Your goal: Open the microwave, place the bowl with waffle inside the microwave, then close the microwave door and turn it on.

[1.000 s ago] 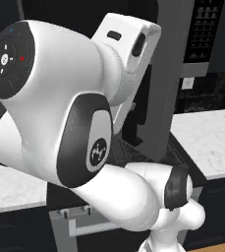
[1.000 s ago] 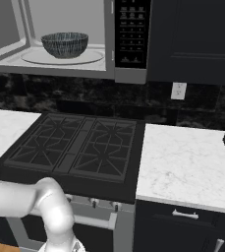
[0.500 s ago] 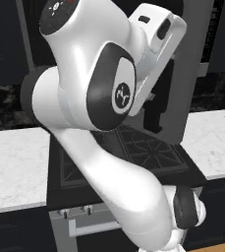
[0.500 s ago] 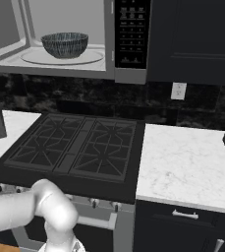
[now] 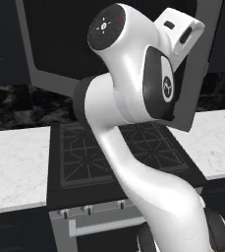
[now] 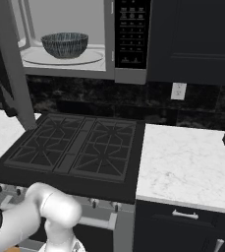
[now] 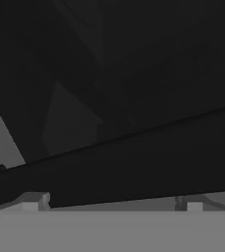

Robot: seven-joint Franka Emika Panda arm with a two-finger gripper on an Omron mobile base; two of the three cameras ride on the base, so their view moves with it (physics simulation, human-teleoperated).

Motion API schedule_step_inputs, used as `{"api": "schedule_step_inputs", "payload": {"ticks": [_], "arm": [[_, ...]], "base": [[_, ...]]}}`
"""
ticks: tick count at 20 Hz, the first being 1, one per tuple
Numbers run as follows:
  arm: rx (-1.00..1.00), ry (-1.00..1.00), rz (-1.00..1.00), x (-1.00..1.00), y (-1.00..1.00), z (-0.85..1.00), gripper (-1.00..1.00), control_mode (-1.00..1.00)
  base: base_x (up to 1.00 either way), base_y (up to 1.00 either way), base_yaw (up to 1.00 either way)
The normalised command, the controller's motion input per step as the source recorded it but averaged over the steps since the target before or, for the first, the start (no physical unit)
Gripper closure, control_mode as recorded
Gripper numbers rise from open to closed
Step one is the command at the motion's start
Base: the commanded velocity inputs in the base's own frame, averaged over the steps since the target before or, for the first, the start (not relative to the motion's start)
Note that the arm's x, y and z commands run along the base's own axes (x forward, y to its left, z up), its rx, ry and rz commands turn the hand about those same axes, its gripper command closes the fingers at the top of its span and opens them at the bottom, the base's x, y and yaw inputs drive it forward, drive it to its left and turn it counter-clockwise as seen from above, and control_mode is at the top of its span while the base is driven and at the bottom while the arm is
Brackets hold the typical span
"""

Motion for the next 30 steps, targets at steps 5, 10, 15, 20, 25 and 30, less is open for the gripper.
{"api": "schedule_step_inputs", "payload": {"ticks": [5,10,15,20,25,30], "arm": [[0.02,0.0,0.0,0.88,0.0,0.0,-1.0,-1.0],[0.07,0.0,0.0,1.0,0.0,0.0,-1.0,-1.0],[0.03,0.0,0.0,0.95,0.0,0.0,-1.0,-1.0],[0.0,0.0,0.0,0.81,0.0,0.0,-1.0,-1.0],[0.0,0.0,0.0,0.81,0.0,0.0,-1.0,-1.0],[0.0,0.0,0.0,0.83,0.0,0.0,-1.0,-1.0]], "base": [[0.0,0.0,0.0],[0.0,0.0,0.0],[0.0,0.0,0.0],[0.0,0.0,0.0],[0.0,0.0,0.0],[0.0,0.0,0.0]]}}
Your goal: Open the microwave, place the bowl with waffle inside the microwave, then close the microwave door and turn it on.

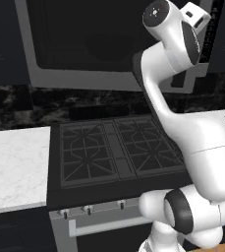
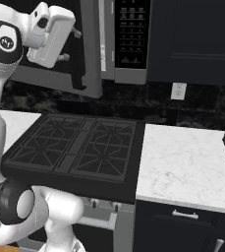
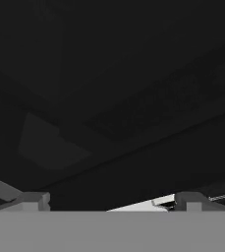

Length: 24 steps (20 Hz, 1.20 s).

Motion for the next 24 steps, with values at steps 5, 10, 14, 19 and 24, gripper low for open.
{"api": "schedule_step_inputs", "payload": {"ticks": [5,10,14,19,24], "arm": [[0.0,0.0,0.0,0.87,0.0,0.0,-1.0,-1.0],[0.0,0.0,0.0,0.79,0.0,0.0,-1.0,-1.0],[0.0,0.0,0.0,0.83,0.0,0.0,-1.0,-1.0],[0.0,0.0,0.0,0.79,0.0,0.0,-1.0,-1.0],[0.0,0.0,0.0,0.57,0.0,0.0,-1.0,-1.0]], "base": [[0.0,0.0,0.0],[0.0,0.0,0.0],[0.0,0.0,0.0],[0.0,0.0,0.0],[0.0,0.0,0.0]]}}
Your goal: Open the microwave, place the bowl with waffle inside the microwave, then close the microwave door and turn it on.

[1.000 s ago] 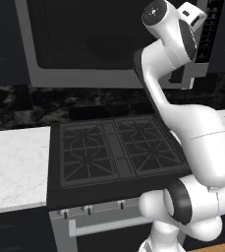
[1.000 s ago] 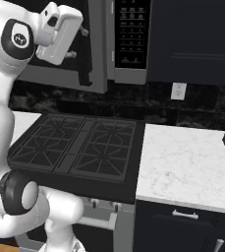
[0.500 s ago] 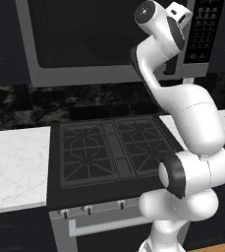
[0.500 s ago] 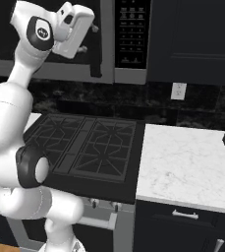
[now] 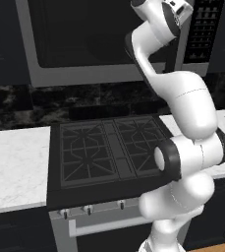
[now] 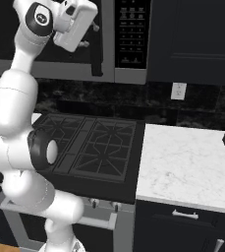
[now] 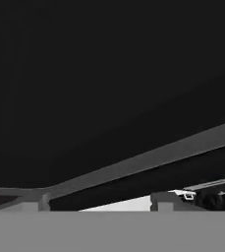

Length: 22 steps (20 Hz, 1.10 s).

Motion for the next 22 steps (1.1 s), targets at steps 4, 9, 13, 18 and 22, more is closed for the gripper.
{"api": "schedule_step_inputs", "payload": {"ticks": [4,9,13,18,22], "arm": [[0.0,-0.09,0.0,0.12,0.1,0.0,-1.0,-1.0],[0.0,-0.29,0.0,-0.27,0.12,0.0,-1.0,-1.0],[0.01,-0.35,0.0,-0.92,-0.25,-0.2,-1.0,-1.0],[0.0,-0.07,0.0,-1.0,-0.49,-0.87,-1.0,-1.0],[0.05,-0.05,0.0,-0.78,-0.48,-0.98,-1.0,-1.0]], "base": [[0.0,0.0,0.0],[0.0,0.0,0.0],[0.0,0.0,0.0],[0.0,0.0,0.0],[0.0,0.0,0.0]]}}
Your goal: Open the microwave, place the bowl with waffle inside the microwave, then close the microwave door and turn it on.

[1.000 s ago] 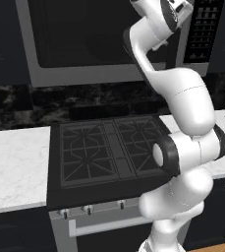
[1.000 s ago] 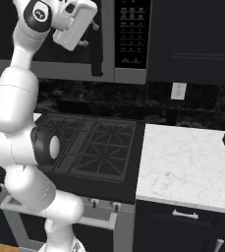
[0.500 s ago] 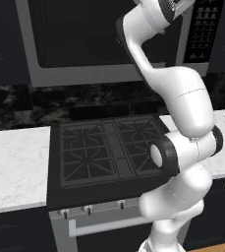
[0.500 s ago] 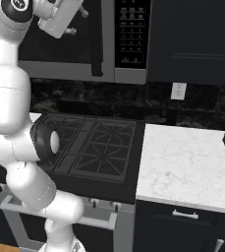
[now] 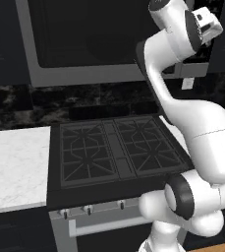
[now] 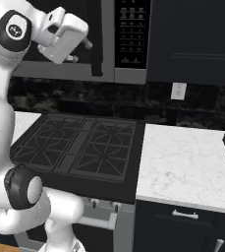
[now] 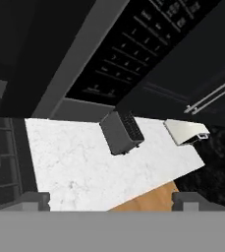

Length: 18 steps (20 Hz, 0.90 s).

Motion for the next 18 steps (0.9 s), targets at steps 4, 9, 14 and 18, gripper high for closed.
{"api": "schedule_step_inputs", "payload": {"ticks": [4,9,14,18], "arm": [[0.22,-0.31,0.09,-0.49,-0.69,-0.37,-1.0,-1.0],[0.11,-0.21,0.2,-0.26,-0.77,0.0,1.0,-1.0],[0.01,-0.07,0.07,0.0,-0.61,-0.14,1.0,-1.0],[-0.01,-0.26,0.31,0.18,-0.59,-0.22,1.0,-1.0]], "base": [[0.0,0.0,0.0],[0.0,0.0,0.0],[0.0,0.0,0.0],[0.0,0.0,0.0]]}}
